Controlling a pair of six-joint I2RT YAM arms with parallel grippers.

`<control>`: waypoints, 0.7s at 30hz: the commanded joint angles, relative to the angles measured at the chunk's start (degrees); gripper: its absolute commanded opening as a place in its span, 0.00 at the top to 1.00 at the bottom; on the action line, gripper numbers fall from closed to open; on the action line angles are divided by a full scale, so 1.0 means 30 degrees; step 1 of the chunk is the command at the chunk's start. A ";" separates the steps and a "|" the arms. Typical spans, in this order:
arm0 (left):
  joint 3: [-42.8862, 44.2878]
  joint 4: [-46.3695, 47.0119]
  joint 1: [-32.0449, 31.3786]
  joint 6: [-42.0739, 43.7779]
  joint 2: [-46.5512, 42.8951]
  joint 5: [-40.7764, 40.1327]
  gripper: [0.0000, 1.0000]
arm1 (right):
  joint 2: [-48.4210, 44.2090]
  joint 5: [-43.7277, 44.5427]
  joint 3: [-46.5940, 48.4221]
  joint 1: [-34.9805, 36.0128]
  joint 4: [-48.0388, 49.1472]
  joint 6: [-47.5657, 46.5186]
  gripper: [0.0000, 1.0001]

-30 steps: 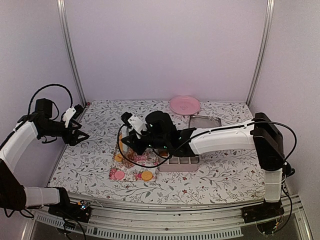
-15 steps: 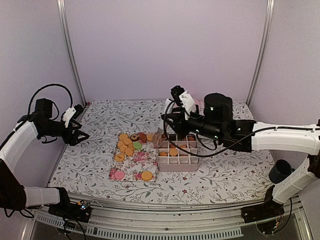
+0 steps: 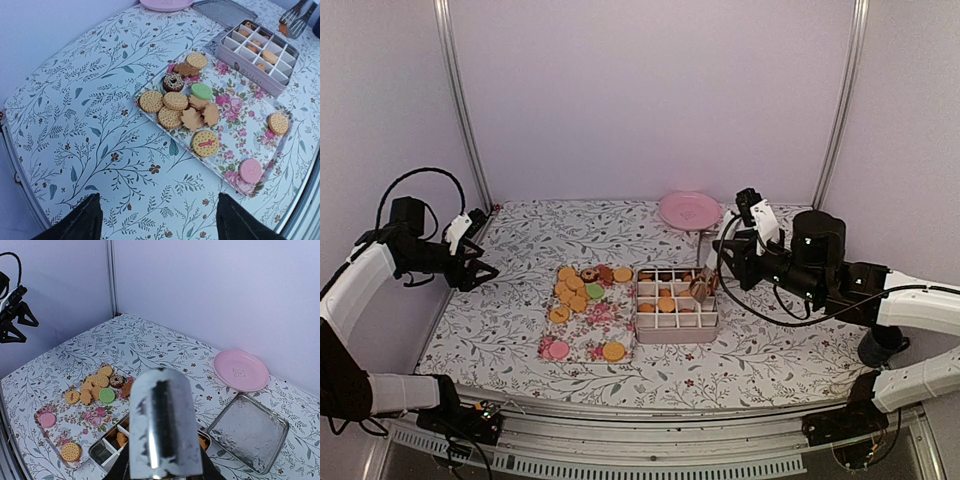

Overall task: Pack the cookies
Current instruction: Place the fake cookies in the empty pocket of the box.

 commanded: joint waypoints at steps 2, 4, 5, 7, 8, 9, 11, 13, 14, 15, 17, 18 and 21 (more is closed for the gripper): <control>0.0092 0.0018 0.0168 -0.0037 -0.0113 0.0241 0.21 | -0.0095 0.0419 -0.0351 -0.0118 0.0126 0.0653 0.94; 0.0060 0.0024 0.0168 -0.0033 -0.0128 0.0233 0.21 | 0.0049 0.0441 -0.0410 -0.0130 0.0163 0.0718 0.94; 0.0059 0.0017 0.0168 -0.0033 -0.0154 0.0234 0.21 | 0.0143 0.0495 -0.0458 -0.0165 0.0209 0.0723 0.93; 0.0052 0.0017 0.0168 -0.0040 -0.0185 0.0189 0.21 | 0.0297 0.0488 -0.0541 -0.0259 0.0273 0.0723 0.93; 0.0058 0.0016 0.0168 -0.0041 -0.0187 0.0200 0.21 | 0.0383 0.0482 -0.0592 -0.0303 0.0311 0.0745 0.93; 0.0058 0.0016 0.0168 -0.0034 -0.0183 0.0190 0.21 | 0.0460 0.0456 -0.0628 -0.0377 0.0348 0.0729 0.93; 0.0087 0.0016 0.0159 -0.0033 -0.0187 0.0189 0.21 | 0.0584 0.0330 -0.0751 -0.0489 0.0421 0.0767 0.92; 0.0088 0.0016 0.0168 -0.0033 -0.0158 0.0212 0.21 | 0.0701 0.0237 -0.0805 -0.0572 0.0485 0.0803 0.89; 0.0088 0.0016 0.0168 -0.0033 -0.0158 0.0191 0.21 | 0.0738 0.0176 -0.0812 -0.0635 0.0509 0.0865 0.87; 0.0088 0.0023 0.0168 -0.0033 -0.0157 0.0178 0.21 | 0.0750 0.0121 -0.0805 -0.0639 0.0523 0.0895 0.86; 0.0102 0.0021 0.0168 -0.0004 -0.0157 0.0173 0.21 | 0.0766 -0.0047 -0.0822 -0.0680 0.0609 0.0927 0.82; 0.0115 0.0017 0.0168 -0.0003 -0.0135 0.0161 0.21 | 0.0779 -0.0088 -0.0807 -0.0688 0.0635 0.0928 0.76; 0.0189 0.0016 0.0175 -0.0032 -0.0055 0.0206 0.21 | 0.0860 -0.0183 -0.0717 -0.0721 0.0640 0.0900 0.71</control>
